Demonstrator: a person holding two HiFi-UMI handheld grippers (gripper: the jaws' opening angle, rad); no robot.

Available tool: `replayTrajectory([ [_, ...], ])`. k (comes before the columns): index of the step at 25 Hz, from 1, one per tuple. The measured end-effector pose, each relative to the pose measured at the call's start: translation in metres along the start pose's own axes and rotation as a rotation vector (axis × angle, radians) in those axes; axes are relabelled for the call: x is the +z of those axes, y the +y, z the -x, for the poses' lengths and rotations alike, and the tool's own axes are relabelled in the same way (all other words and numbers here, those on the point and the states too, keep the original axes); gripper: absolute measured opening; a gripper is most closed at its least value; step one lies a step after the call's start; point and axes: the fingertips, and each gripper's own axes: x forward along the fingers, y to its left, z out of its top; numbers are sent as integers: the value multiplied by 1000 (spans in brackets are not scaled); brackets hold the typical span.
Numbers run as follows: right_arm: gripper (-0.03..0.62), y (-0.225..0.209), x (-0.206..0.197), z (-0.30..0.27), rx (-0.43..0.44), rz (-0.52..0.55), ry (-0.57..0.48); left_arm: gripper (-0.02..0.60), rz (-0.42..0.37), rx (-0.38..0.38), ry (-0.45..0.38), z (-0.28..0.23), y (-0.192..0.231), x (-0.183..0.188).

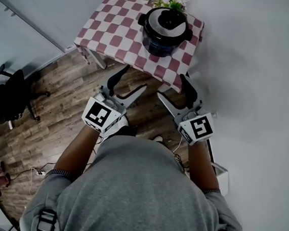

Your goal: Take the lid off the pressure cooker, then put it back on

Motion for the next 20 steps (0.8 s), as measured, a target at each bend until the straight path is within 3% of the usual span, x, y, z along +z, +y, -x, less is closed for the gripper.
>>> replayTrajectory([
  [8, 385, 11, 3, -48, -81, -28, 20, 321, 7, -93, 31, 8, 46, -7],
  [12, 385, 14, 2, -62, -111, -38, 24, 321, -6, -138, -41, 5, 58, -4],
  [20, 379, -3, 0, -80, -138, -45, 29, 321, 0, -168, -40, -15, 77, -5],
])
